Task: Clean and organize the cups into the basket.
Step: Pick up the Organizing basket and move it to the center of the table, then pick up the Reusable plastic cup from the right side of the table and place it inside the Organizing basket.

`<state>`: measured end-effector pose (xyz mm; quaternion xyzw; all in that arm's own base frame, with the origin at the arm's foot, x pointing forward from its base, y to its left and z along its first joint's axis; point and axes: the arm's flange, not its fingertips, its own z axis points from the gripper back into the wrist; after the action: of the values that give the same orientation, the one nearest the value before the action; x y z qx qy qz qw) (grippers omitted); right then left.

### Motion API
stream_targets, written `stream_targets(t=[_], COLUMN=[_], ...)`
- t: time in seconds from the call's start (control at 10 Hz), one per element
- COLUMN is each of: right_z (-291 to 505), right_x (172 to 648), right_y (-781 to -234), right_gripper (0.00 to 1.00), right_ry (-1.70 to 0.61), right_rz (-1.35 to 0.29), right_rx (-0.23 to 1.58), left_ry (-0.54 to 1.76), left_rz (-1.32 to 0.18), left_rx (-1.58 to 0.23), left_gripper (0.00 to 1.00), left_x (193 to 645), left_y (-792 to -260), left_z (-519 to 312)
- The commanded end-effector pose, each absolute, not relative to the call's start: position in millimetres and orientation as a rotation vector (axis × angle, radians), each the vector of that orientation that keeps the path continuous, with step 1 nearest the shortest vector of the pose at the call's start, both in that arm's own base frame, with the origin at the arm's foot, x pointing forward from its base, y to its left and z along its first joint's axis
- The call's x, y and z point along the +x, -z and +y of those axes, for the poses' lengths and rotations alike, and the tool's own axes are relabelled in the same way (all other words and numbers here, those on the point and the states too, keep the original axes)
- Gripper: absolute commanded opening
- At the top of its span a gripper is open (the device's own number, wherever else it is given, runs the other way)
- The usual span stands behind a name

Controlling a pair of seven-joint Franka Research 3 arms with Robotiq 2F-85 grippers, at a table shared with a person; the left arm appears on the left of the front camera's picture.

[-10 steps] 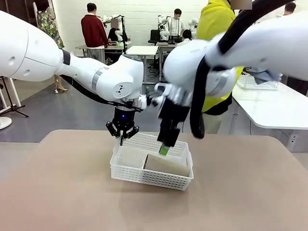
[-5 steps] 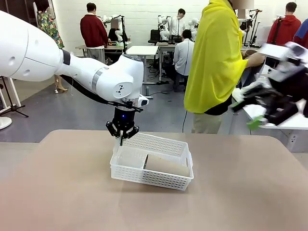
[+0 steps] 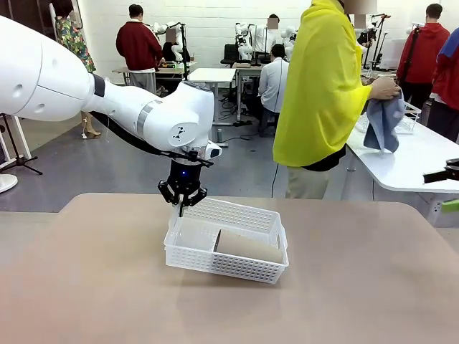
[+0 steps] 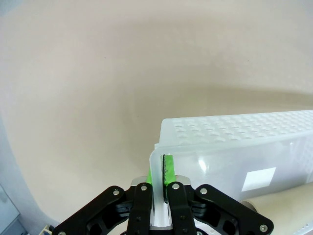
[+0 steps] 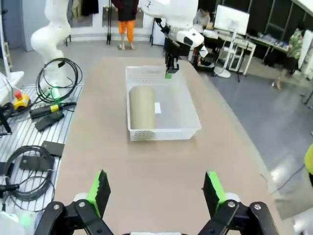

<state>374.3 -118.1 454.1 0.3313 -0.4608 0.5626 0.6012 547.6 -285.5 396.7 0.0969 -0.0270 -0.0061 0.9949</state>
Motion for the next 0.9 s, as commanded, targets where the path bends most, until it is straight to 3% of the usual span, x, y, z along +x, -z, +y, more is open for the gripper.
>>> stream_targets(t=[0.0,0.5,0.8], right_z=[-134.3,-164.8,-168.1], right_x=[377.9,381.9,372.1], right_y=[-434.5,-404.8,-397.9], right_gripper=[1.0,1.0,1.0], right_ry=[-1.315,-1.188,-1.209], right_rz=[-1.117,-1.165,-1.104], right_rx=[0.818,0.815,0.844], left_ry=[0.014,0.014,0.014], left_rz=[-0.057,-0.057,-0.057], left_rx=[0.191,0.191,0.191], left_gripper=[0.0,0.0,0.0], left_x=[545.4,545.4,545.4], left_y=[-395.2,-395.2,-395.2], left_z=[-283.1,-283.1,-283.1])
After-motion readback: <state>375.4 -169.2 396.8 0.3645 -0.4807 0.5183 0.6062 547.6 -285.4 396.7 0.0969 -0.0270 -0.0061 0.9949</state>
